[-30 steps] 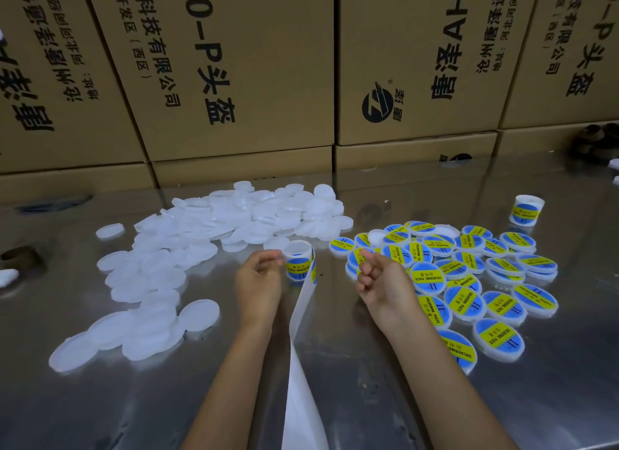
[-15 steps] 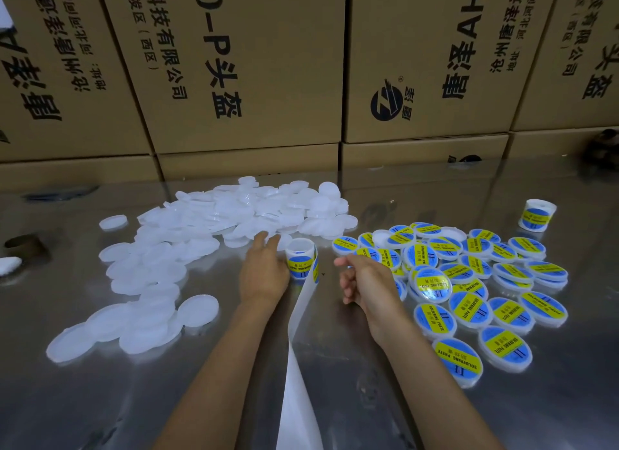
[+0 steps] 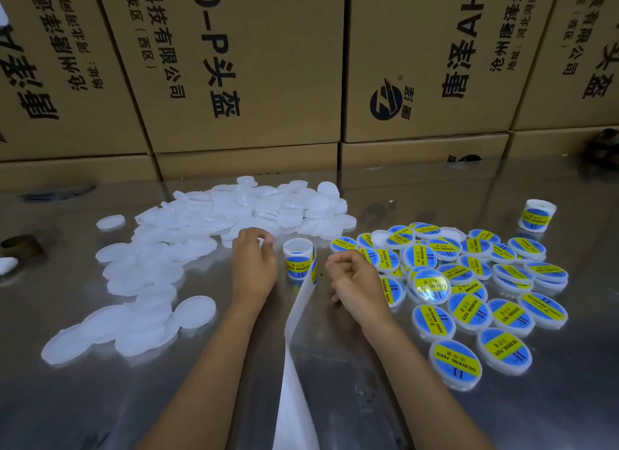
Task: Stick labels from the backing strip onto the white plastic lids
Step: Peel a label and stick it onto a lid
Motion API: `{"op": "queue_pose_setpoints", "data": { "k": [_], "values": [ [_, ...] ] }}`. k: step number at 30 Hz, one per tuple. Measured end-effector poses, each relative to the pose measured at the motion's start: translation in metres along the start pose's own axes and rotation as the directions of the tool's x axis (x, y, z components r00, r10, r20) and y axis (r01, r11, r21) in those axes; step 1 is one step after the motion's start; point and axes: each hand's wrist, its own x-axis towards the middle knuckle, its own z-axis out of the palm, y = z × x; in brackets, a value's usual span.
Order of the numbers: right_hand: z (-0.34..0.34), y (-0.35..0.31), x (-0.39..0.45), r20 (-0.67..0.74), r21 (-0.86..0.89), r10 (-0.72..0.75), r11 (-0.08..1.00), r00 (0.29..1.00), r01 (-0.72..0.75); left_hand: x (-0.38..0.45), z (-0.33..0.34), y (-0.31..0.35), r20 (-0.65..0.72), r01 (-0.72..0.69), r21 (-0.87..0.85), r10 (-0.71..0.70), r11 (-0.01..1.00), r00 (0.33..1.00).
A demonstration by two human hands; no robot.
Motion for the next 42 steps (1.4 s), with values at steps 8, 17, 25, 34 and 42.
{"op": "queue_pose_setpoints", "data": {
  "k": [8,17,25,34,42],
  "values": [
    [0.003,0.002,0.000,0.031,-0.093,-0.056,0.994,0.998,0.059,-0.004,-0.036,0.009,0.353,0.514,-0.759,-0.410,0.401,0.841],
    [0.003,0.012,0.004,0.140,-0.187,-0.123,0.971,0.982,0.148,-0.028,-0.040,0.027,0.497,0.590,-0.691,-0.318,0.418,0.808],
    [0.010,0.014,0.007,0.158,-0.239,-0.121,0.958,0.980,0.157,-0.038,-0.029,0.042,0.578,0.622,-0.677,-0.239,0.392,0.780],
    [0.011,0.013,0.006,0.078,-0.258,-0.120,0.956,0.990,0.137,-0.037,-0.024,0.035,0.473,0.486,-0.618,-0.201,0.618,0.858],
    [0.011,0.011,0.004,0.087,-0.256,-0.146,0.953,0.985,0.163,-0.043,-0.030,0.040,0.318,0.026,-0.338,0.088,0.941,0.944]
  ]
}}
